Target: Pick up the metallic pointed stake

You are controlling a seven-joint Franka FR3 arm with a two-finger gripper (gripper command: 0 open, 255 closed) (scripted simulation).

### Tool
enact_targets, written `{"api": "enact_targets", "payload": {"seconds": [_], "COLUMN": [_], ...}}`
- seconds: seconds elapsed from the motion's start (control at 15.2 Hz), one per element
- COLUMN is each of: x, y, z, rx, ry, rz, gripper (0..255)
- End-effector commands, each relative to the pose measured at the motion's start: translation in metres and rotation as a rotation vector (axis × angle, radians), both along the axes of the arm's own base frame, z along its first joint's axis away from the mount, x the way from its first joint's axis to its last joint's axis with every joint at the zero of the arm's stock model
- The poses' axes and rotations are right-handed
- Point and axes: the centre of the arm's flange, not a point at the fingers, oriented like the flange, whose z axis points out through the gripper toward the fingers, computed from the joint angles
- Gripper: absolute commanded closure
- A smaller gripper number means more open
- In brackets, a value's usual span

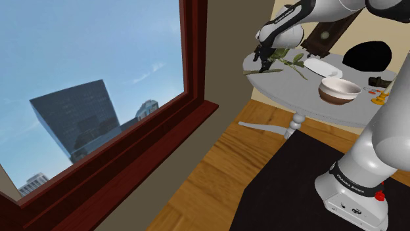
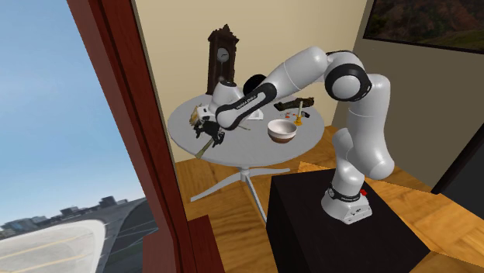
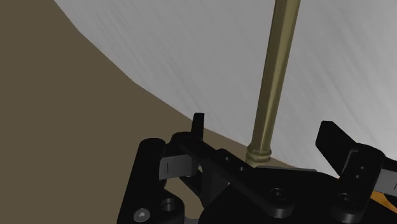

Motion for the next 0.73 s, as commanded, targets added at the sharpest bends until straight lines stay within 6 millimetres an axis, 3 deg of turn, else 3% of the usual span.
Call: {"api": "enact_targets", "payload": {"seconds": [0.0, 0.26, 0.33, 0.66], "x": [0.000, 0.000, -0.001, -0.001], "y": [-0.001, -0.001, -0.001, 0.000], "z": [-0.011, -0.025, -0.024, -0.024], "rx": [-0.001, -0.001, 0.000, 0.000], "ry": [-0.001, -0.001, -0.001, -0.001], "rz": [0.001, 0.001, 0.001, 0.001], "gripper": [0, 0, 255, 255]}}
